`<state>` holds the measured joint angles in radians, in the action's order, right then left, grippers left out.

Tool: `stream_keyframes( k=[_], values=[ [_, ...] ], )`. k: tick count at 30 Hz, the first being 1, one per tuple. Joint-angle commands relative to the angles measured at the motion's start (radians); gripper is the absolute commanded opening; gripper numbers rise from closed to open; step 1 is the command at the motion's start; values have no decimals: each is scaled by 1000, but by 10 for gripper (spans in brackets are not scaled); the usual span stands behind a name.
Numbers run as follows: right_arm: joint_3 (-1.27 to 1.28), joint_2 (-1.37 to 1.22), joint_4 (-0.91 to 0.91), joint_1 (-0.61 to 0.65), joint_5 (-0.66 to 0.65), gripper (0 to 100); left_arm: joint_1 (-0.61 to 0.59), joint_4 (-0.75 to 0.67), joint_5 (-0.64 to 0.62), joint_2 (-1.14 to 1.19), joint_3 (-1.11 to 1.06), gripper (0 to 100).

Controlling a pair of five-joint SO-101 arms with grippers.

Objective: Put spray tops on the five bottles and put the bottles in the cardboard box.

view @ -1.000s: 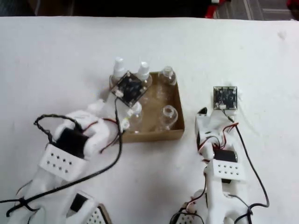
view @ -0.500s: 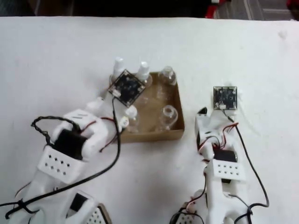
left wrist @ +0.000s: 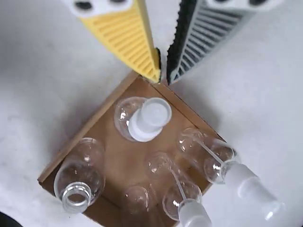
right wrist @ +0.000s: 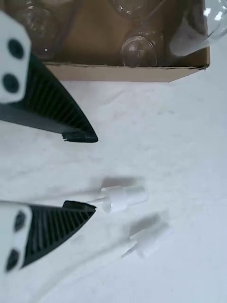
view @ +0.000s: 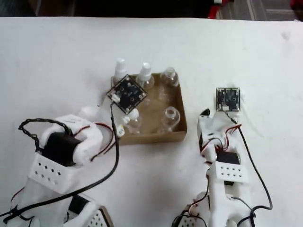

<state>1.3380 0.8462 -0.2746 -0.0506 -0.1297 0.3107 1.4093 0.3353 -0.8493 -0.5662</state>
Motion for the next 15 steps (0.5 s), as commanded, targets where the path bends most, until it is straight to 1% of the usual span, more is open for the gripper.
stream_keyframes(
  k=[1,3,5,9,15],
  values=[
    [-41,-1,-1,5,-12,183,64,-28,-11,-13,9,23],
    [-41,-1,-1,5,-12,183,119,-48,-11,-13,-28,23],
    [-41,-1,-1,5,-12,183,148,-49,-21,-13,-32,23],
    [-41,-1,-1,5,-12,183,150,-58,-37,-13,-35,23],
    [-41,-1,-1,5,-12,183,41,-176,-37,-13,-81,23]
  ],
)
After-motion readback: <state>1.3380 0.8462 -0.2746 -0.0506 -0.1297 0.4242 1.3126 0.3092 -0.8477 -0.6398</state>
